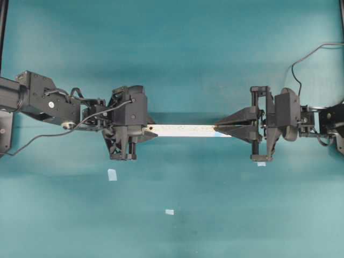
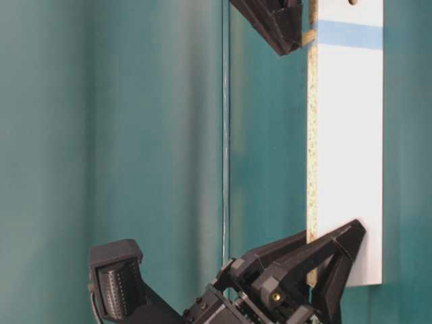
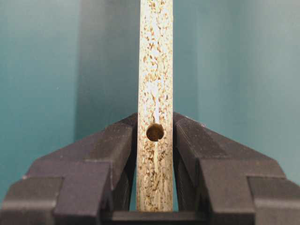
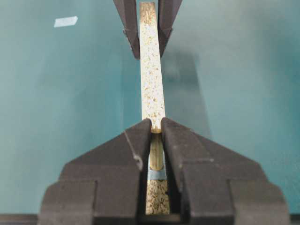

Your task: Insert the rod into the hole on the wooden board.

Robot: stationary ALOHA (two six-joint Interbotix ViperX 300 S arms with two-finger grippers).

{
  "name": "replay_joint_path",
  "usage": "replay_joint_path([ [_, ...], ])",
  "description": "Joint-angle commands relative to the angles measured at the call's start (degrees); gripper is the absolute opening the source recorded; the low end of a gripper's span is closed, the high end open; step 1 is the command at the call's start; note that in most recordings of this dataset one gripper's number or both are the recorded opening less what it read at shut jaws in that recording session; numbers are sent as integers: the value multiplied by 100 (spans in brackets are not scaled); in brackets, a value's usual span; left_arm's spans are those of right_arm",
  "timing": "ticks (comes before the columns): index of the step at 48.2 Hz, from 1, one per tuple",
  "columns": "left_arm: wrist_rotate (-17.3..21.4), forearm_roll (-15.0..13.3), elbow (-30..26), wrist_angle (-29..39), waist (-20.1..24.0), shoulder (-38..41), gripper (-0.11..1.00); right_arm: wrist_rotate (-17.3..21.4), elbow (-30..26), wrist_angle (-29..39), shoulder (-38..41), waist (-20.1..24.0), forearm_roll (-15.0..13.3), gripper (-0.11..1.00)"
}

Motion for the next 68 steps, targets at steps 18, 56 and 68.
replay_joint_path([
  [18,26,18,-18,-18,-9,-88,32,9,79,9,-44,35,18,10],
  [56,18,18,-18,-18,-9,-88,32,18,202,255,-53,202,220,10],
  [68,18,18,-18,-18,-9,-88,33,18,88,729,-44,220,229,10],
])
